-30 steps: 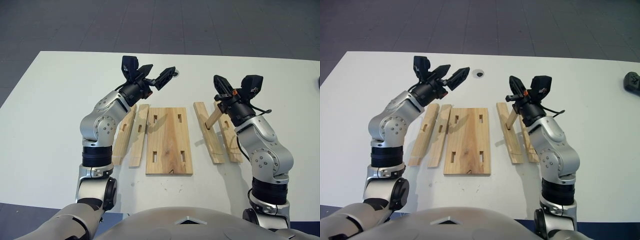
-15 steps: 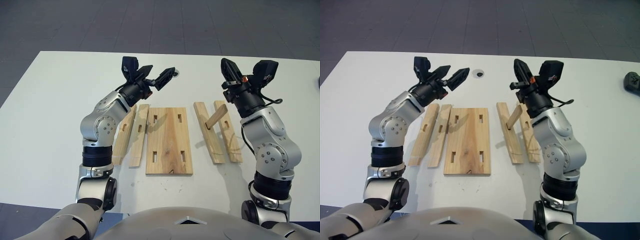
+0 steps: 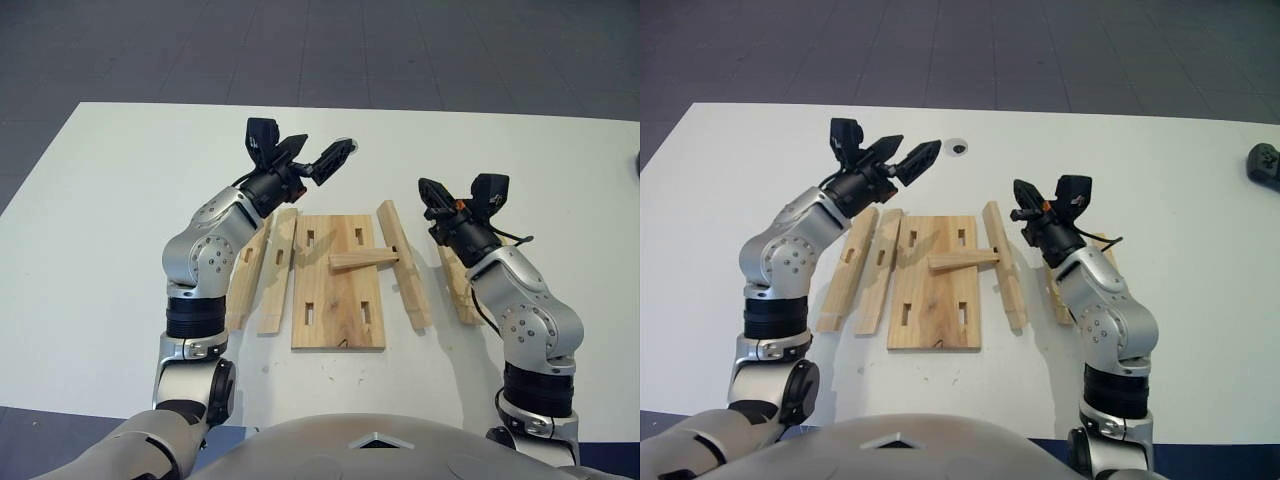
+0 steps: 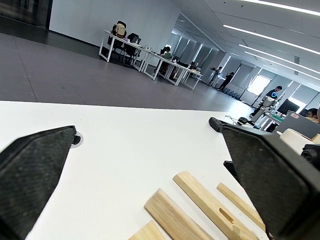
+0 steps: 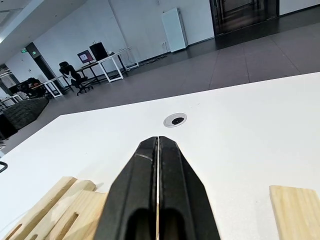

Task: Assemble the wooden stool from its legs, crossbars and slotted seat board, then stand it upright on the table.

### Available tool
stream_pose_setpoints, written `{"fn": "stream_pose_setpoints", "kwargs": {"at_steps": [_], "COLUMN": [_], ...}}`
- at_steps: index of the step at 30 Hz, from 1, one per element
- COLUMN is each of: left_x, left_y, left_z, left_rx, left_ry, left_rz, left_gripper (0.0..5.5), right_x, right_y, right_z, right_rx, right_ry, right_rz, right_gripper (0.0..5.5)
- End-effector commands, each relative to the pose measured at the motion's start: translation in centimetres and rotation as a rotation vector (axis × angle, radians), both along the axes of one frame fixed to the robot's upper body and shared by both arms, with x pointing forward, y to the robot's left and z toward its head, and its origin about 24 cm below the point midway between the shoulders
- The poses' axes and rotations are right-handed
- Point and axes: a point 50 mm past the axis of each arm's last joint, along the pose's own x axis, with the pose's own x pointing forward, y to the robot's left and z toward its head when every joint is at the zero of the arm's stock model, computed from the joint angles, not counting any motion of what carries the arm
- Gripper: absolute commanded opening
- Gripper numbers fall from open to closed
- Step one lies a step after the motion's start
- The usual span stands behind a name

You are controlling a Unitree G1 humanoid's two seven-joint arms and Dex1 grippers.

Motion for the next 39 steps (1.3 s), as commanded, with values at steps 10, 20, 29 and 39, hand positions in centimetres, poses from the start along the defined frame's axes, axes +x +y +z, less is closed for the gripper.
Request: {"fn": "stream_pose_setpoints", "kwargs": {"at_steps": [10,20,29,39], "left_x": [-0.2,-0.4,-0.5,-0.1], "left_y": [0.9,0.7,0.7,1.0], "left_z": [-0.2,-0.3,-0.6,-0.6], "left_rx": [0.044,0.050,0.050,0.069], "left_ry": [0.009,0.011,0.014,0.005], "left_rz": [0.006,0.013,0.028,0.037], "left_gripper": [5.40,5.40,5.40,5.40], "right_x": [-5.3,-6.4,-6.2,-5.7], "right_y": [-0.9,-1.1,-2.5,-2.4], "right_z": [-1.5,-4.0,-4.8,-4.3], "right_rx": [-0.096,-0.242,-0.360,-0.379], "right_ry": [0.387,0.588,0.649,0.579], "right_rz": [0.167,0.219,0.176,0.183], "right_gripper": [1.98,3.13,1.52,1.04]}}
